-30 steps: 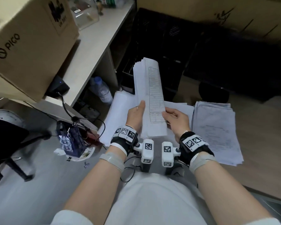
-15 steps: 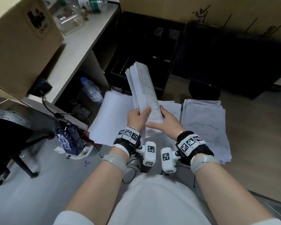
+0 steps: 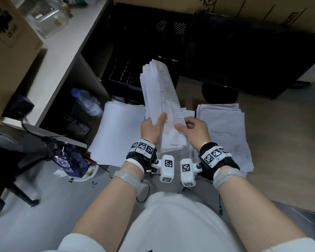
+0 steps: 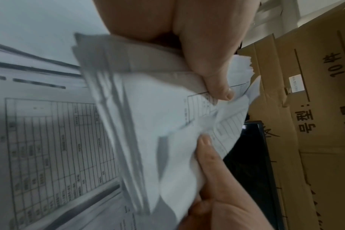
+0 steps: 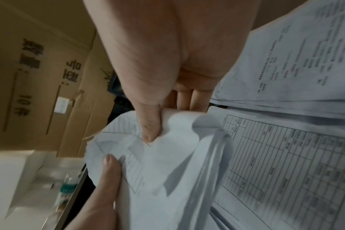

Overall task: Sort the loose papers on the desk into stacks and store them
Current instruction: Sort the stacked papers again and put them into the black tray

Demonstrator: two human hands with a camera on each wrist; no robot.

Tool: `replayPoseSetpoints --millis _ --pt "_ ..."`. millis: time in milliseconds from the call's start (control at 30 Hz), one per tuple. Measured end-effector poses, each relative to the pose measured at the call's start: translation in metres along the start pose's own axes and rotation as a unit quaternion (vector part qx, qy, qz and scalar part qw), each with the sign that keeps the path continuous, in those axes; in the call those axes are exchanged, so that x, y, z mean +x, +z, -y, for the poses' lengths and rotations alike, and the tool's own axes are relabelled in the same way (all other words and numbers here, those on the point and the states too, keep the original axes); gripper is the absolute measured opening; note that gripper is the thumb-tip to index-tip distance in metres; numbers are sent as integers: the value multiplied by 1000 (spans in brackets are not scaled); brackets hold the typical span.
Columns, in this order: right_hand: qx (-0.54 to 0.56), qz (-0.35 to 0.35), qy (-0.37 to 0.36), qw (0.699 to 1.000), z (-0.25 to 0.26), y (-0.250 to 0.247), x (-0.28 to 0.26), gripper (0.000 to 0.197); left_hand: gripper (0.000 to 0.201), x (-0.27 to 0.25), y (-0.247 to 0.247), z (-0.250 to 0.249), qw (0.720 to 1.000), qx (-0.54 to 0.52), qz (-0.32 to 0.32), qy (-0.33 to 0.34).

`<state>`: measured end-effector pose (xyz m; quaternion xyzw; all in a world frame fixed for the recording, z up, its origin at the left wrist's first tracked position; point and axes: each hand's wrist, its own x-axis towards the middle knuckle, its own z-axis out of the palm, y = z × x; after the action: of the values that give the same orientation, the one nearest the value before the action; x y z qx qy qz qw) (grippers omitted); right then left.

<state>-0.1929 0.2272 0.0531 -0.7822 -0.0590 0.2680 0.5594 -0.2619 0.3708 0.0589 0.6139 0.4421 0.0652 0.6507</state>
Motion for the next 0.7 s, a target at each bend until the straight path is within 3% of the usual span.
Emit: replayPoseSetpoints --millis 67,167,267,367,500,600,700 --pt "-8 -55 18 998 -2 8 7 19 31 15 -10 -1 999 24 25 6" --pt "-27 -136 63 988 -7 22 14 27 25 41 -28 3 999 32 25 11" --pt "-28 -269 113 956 -20 25 11 19 26 61 -44 9 998 49 25 3" --pt "-39 -372 112 921 -26 20 1 21 27 72 -57 12 999 30 31 -4" --pt "-119 -347 82 927 -29 23 -14 24 22 75 -67 17 999 23 24 -7" --pt "-196 -286 71 935 -42 38 -18 26 16 72 -75 24 1000 30 7 -7" --pt "-237 -191 108 947 -62 57 -15 26 27 68 -85 33 999 42 -8 -13"
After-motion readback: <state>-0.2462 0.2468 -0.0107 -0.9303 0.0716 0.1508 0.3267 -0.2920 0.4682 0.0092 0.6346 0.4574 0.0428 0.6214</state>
